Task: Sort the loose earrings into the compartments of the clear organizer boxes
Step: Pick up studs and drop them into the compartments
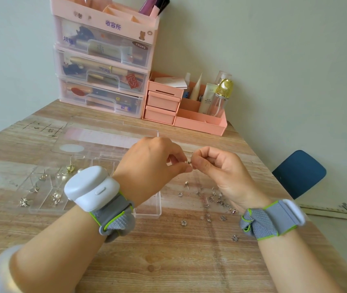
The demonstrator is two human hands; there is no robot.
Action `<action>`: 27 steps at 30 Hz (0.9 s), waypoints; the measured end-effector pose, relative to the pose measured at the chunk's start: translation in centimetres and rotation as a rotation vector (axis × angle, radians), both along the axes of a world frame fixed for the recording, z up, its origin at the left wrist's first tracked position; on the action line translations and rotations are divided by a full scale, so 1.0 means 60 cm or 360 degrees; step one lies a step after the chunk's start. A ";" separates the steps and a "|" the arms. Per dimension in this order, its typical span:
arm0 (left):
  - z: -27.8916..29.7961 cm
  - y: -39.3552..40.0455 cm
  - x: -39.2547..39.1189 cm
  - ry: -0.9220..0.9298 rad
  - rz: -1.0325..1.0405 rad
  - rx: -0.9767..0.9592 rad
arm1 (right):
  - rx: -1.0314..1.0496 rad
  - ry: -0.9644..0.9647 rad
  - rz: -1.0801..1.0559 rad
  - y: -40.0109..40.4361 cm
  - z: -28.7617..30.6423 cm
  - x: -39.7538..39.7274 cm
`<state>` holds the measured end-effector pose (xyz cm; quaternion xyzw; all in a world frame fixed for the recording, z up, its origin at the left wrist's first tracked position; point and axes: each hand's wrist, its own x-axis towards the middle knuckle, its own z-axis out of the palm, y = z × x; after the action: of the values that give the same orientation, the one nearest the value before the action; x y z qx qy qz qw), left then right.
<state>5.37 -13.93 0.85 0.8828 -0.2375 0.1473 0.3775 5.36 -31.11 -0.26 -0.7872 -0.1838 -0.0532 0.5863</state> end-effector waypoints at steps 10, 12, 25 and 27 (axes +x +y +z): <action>-0.004 0.007 0.006 -0.0102 0.0092 -0.0039 | -0.0620 -0.0031 -0.0368 -0.010 -0.008 0.003; -0.005 0.007 0.007 -0.0126 0.0103 -0.0013 | -0.0953 -0.0006 -0.0443 -0.010 -0.012 0.003; -0.006 0.006 0.005 -0.0248 0.0141 0.0115 | -0.1110 -0.0080 -0.0469 0.000 -0.012 0.000; -0.005 0.005 0.005 -0.0238 0.0147 0.0147 | -0.0997 -0.0101 -0.0492 0.003 -0.010 0.000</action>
<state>5.65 -13.60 0.52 0.8958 -0.2307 0.2188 0.3106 5.36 -30.95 -0.88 -0.9454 -0.0882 -0.1068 0.2952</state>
